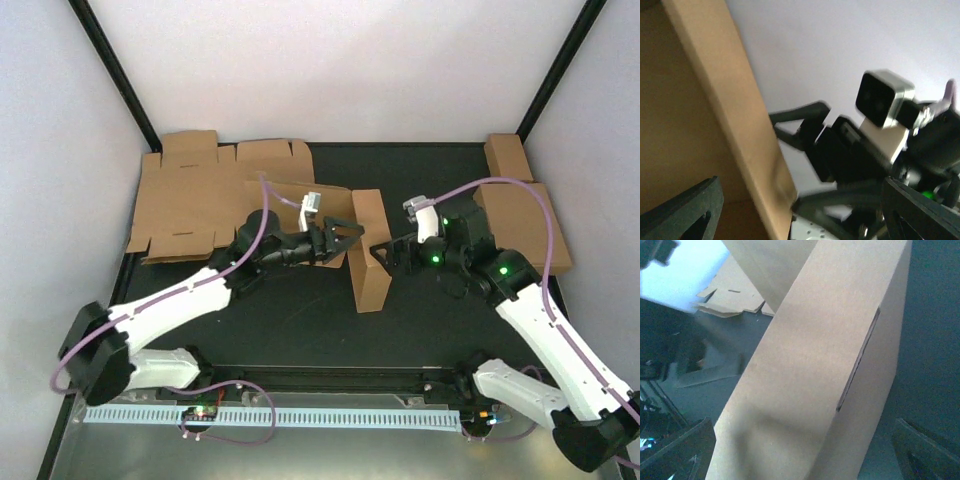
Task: Fold the paper box
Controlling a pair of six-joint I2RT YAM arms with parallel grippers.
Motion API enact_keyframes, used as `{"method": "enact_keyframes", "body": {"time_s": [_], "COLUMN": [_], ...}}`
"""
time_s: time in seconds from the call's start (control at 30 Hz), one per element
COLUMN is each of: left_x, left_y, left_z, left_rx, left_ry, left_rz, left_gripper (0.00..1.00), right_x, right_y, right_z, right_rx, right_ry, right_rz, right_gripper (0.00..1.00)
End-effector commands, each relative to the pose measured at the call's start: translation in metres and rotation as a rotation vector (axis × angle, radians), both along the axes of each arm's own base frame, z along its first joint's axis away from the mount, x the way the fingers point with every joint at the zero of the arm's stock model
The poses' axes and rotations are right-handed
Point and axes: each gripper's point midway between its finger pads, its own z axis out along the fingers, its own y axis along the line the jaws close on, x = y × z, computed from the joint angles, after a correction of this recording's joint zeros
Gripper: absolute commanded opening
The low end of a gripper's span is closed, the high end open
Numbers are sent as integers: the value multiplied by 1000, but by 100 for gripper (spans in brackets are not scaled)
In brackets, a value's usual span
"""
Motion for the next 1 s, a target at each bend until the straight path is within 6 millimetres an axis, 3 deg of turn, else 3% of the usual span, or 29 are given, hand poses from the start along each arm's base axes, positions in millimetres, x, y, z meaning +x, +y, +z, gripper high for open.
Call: {"method": "enact_keyframes", "body": {"time_s": [0.0, 0.13, 0.23, 0.43, 0.6, 0.87, 0.97], "left_x": [-10, -17, -19, -20, -21, -20, -18], "left_y": [36, 84, 120, 180, 197, 198, 196], "left_z": [-17, -20, -23, -20, -8, -6, -5], "left_rx": [175, 327, 424, 582, 616, 624, 627], "left_ry": [-61, -157, -221, -327, -366, -389, -393], "left_rz": [92, 238, 356, 547, 596, 596, 593], "left_gripper": [89, 89, 88, 89, 89, 90, 90], "right_x": [13, 18, 17, 35, 42, 48, 47], "right_y": [-8, -20, -14, -10, 4, 8, 4], "right_z": [16, 19, 25, 22, 15, 7, 7], "right_rx": [-91, -199, -208, -407, -434, -461, -435], "right_ry": [-1, 40, 57, 66, 73, 70, 81], "right_rz": [-53, -115, -123, -249, -260, -293, -291], "right_gripper": [100, 100, 100, 100, 100, 100, 90]}}
